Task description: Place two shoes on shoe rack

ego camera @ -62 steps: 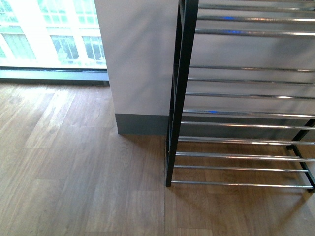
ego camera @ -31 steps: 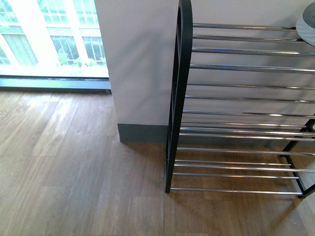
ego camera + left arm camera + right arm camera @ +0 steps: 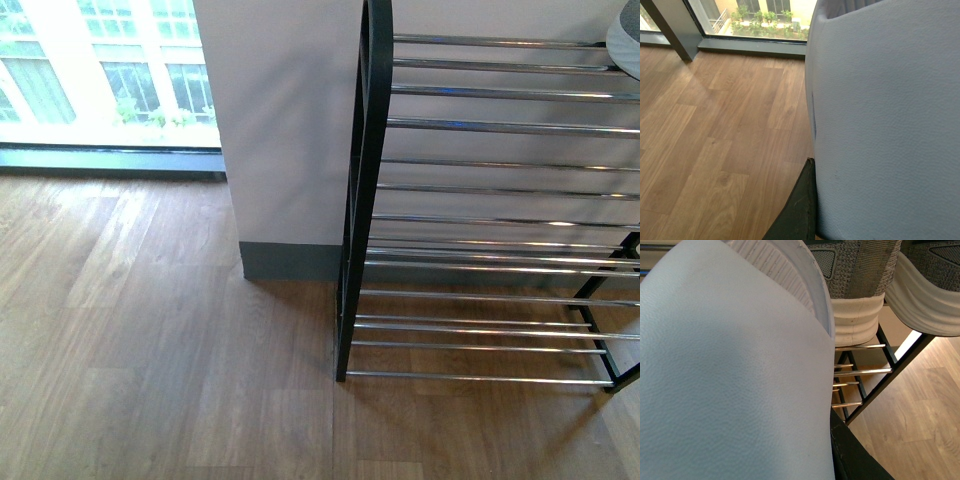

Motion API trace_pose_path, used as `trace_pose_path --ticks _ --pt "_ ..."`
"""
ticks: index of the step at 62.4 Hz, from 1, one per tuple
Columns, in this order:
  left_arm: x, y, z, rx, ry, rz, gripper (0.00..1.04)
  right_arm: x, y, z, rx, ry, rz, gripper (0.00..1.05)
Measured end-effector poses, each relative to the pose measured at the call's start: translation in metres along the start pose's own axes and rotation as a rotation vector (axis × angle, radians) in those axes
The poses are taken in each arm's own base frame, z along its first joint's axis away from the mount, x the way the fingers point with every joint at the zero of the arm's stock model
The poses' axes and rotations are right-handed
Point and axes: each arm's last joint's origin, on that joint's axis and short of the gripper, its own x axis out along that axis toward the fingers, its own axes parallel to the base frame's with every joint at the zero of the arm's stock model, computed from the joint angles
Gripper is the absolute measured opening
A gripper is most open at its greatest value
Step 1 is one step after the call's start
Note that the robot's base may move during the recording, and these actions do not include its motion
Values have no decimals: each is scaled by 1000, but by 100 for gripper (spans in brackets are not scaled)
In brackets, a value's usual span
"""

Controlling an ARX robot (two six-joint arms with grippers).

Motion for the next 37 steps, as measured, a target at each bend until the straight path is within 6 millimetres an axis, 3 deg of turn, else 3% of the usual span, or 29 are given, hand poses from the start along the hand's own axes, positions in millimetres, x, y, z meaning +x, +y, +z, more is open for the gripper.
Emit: trace_pose_path --ticks 11,21,32,37 --pt "0 0 0 0 0 0 2 -2 8 14 91 -101 110 1" --pt "0 0 0 0 0 0 2 14 31 48 46 -82 143 1" --pt "0 0 0 0 0 0 2 49 60 82 -56 -42 149 1" --pt "0 0 0 0 0 0 2 80 75 97 -123 14 138 1"
